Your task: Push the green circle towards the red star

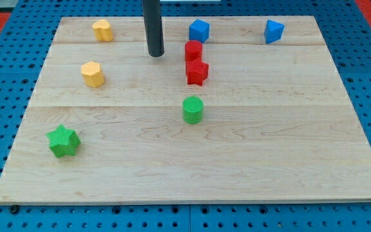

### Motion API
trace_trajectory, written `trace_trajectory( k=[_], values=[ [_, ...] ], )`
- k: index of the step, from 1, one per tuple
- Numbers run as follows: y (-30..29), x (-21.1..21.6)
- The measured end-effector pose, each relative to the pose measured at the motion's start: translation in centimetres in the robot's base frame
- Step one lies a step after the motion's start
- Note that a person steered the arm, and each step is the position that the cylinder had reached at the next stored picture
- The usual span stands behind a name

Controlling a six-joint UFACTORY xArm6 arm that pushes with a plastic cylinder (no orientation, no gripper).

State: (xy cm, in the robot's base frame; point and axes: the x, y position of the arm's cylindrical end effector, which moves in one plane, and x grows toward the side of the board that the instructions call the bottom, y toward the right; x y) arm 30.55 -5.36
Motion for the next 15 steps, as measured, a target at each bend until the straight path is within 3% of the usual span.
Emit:
trace_trajectory(
  k=[2, 3, 4, 5, 6, 7, 8, 10, 14, 15],
  values=[
    [3.0, 0.0],
    [-1.2, 3.4],
    [-5.7, 10.8],
    [-5.1, 20.4],
    [0.5, 28.0],
    [7.6, 26.0],
    [7.7, 21.5],
    [7.1, 17.1],
    [2.3, 14.9],
    [4.0, 17.7]
  ],
)
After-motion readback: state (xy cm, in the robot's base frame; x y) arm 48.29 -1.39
